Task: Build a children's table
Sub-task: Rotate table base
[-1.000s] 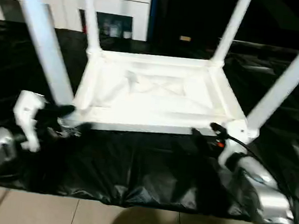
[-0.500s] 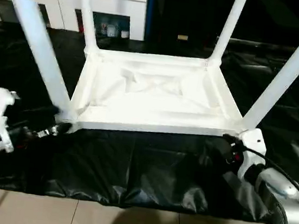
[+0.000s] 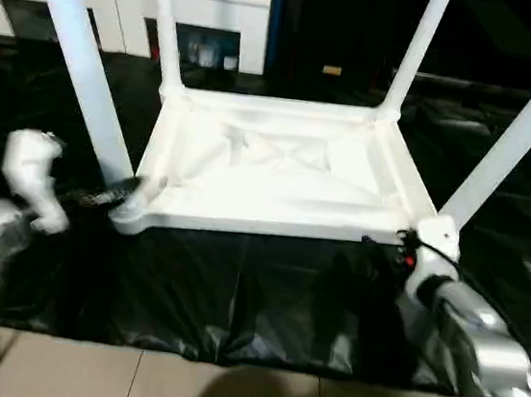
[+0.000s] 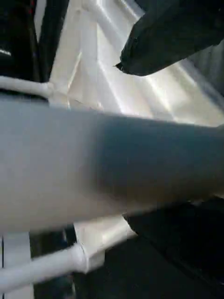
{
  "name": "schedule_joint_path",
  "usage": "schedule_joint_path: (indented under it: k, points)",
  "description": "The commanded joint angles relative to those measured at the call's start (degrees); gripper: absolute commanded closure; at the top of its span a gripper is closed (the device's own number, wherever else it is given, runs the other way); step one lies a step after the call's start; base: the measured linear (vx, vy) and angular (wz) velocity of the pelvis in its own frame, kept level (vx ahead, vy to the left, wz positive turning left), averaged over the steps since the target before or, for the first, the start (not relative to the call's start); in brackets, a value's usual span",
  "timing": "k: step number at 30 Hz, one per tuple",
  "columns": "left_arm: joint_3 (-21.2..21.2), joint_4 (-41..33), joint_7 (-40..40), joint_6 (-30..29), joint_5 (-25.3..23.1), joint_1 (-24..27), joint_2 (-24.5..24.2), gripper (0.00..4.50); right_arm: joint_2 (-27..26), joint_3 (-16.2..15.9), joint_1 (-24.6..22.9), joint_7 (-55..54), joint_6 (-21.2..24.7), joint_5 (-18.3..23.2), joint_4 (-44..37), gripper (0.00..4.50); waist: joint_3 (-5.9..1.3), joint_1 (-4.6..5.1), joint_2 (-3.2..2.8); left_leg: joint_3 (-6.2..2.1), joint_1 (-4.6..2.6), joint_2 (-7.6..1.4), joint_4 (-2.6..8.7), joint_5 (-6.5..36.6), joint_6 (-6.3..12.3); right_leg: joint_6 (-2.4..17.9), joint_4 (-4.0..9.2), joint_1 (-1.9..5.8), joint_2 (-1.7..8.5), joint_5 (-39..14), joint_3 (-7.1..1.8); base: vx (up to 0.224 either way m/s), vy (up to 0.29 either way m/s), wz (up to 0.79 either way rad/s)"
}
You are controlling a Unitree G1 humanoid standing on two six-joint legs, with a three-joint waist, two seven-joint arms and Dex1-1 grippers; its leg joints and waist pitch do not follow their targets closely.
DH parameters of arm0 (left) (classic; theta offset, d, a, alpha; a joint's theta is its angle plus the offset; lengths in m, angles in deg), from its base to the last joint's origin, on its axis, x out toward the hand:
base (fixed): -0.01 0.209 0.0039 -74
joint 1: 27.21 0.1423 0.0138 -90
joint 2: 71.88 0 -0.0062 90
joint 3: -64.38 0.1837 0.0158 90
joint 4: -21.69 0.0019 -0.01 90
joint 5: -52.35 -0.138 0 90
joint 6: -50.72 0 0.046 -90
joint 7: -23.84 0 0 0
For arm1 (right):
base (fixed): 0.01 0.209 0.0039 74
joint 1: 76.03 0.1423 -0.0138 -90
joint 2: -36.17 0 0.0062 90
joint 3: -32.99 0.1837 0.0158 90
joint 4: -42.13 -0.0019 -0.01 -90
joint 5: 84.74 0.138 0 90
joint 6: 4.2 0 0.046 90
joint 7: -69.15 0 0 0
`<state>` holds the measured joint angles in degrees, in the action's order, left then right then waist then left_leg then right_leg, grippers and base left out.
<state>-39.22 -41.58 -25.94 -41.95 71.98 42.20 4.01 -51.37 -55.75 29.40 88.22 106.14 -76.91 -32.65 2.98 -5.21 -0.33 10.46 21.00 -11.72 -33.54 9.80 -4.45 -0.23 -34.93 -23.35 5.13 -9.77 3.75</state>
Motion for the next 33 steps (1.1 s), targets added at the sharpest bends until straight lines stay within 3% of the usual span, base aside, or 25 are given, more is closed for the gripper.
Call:
schedule_joint_path:
  k: [1, 4, 7, 10, 11, 14, 15, 18, 19, 20, 24, 27, 33]
  points:
    - [1.55, -0.09, -1.93, 0.69, 0.34, -1.34, 1.14, 0.12, -0.53, 0.17, 1.62, -1.07, -1.15, -0.66, 2.46, 0.94, -3.61, -0.07, -0.66, -0.67, -0.71, -0.77, 4.49, 19.30, -2.50, 8.68, 4.53, 2.25, 2.50, -17.37, -2.21, 0.000, 0.000, 0.00]
    - [2.41, -1.64, -7.66, -0.11, 3.85, -1.58, 2.96, 0.12, -1.40, 0.10, 3.48, -1.57, -2.69, -1.02, 6.24, 0.94, -3.66, -0.07, -0.72, -0.47, -0.63, -0.78, 4.36, 17.73, -2.20, 10.65, 4.24, 2.35, 2.60, -14.60, -2.22, 0.000, 0.000, 0.00]
    - [4.94, -4.82, -15.47, -6.78, 7.92, -0.90, 2.61, 0.12, -2.71, -0.50, 5.79, -1.44, -5.00, -1.82, 10.39, 0.94, -3.70, -0.14, -0.79, -0.30, -0.77, -0.91, 4.31, 17.68, -2.08, 12.25, 3.84, 2.31, 2.54, -13.25, -2.22, 0.000, 0.000, 0.00]
    - [7.76, -8.52, -20.70, -12.93, 10.57, 0.91, 0.61, 0.12, -3.81, -1.28, 7.95, -0.79, -7.22, -2.16, 13.68, 0.94, -3.57, -0.21, -0.54, -0.15, -0.82, -0.99, 4.37, 18.35, -1.96, 12.31, 3.83, 2.34, 2.49, -14.20, -2.22, 0.000, 0.000, 0.00]
    - [8.28, -9.43, -21.40, -14.09, 10.99, 1.41, 0.16, 0.12, -3.96, -1.44, 8.28, -0.61, -7.60, -2.20, 14.18, 0.94, -3.53, -0.24, -0.75, -0.22, -0.80, -1.03, 4.41, 18.50, -1.93, 12.15, 3.83, 2.37, 2.58, -15.01, -2.23, 0.000, 0.000, 0.00]
    - [10.60, -14.39, -23.78, -19.97, 13.25, 4.03, -1.79, 0.12, -4.77, -2.25, 10.41, 0.11, -9.48, -2.74, 17.65, 0.94, -3.47, 0.30, -0.47, -0.36, -0.65, -1.08, 4.50, 19.02, -2.16, 11.62, 3.71, 2.55, 2.72, -16.99, -2.24, 0.000, 0.000, 0.00]
    - [11.21, -15.83, -23.75, -21.30, 13.65, 4.75, -2.04, 0.12, -5.21, -2.61, 11.25, 0.84, -10.52, -2.85, 18.90, 0.94, -3.18, 0.63, -0.40, -0.37, -0.53, -0.90, 4.67, 19.50, -1.92, 10.96, 4.25, 2.53, 2.51, -19.16, -2.16, 0.000, 0.000, 0.00]
    - [13.13, -19.72, -23.09, -24.93, 14.34, 6.60, -2.11, 0.12, -6.82, -3.96, 14.22, 2.81, -13.68, -3.76, 23.15, 0.94, -3.18, 1.29, -0.20, -0.36, -0.67, -0.97, 4.53, 19.92, -1.85, 10.88, 4.36, 2.31, 2.63, -20.85, -2.26, 0.000, 0.000, 0.00]
    - [13.13, -19.72, -23.09, -24.93, 14.34, 6.60, -2.11, 0.12, -6.82, -3.96, 14.22, 2.81, -13.68, -3.76, 23.15, 0.94, -3.19, 1.54, -0.26, -0.39, -0.53, -0.87, 4.53, 19.38, -1.64, 10.80, 4.37, 2.47, 2.59, -20.83, -2.26, 0.000, 0.000, 0.00]
    - [13.56, -22.04, -22.80, -27.15, 15.40, 7.46, -1.75, 0.12, -7.83, -4.69, 15.89, 4.06, -15.41, -4.26, 25.57, 0.94, -3.26, 1.67, 0.11, -0.37, -0.48, -0.98, 4.48, 19.22, -1.59, 11.00, 4.24, 2.44, 2.68, -20.64, -2.28, 0.000, 0.000, 0.00]
    - [14.57, -26.99, -21.37, -29.88, 18.07, 9.33, -0.17, 0.12, -9.72, -6.77, 18.06, 7.33, -17.35, -4.68, 27.89, 0.94, -3.16, 2.16, 0.00, -0.37, -0.49, -1.01, 4.44, 18.54, -1.08, 11.68, 4.20, 2.42, 2.46, -19.47, -2.30, 0.000, 0.000, 0.00]
    - [15.09, -29.41, -19.38, -30.49, 18.55, 9.83, 1.74, 0.12, -11.41, -7.68, 19.73, 9.35, -19.70, -5.73, 31.25, 0.94, -3.17, 2.16, 0.35, -0.25, -0.59, -0.98, 4.40, 18.09, -0.61, 12.00, 4.18, 2.36, 2.32, -18.59, -2.32, 0.000, 0.000, 0.00]
    - [16.90, -29.90, -17.79, -29.59, 17.61, 8.45, 5.21, 0.12, -13.96, -8.65, 21.05, 11.65, -21.96, -6.03, 34.31, 0.94, -3.23, 2.07, 0.27, -0.35, -0.60, -1.07, 4.45, 17.97, -0.72, 11.72, 4.10, 2.41, 2.34, -18.51, -2.36, 0.000, 0.000, 0.00]
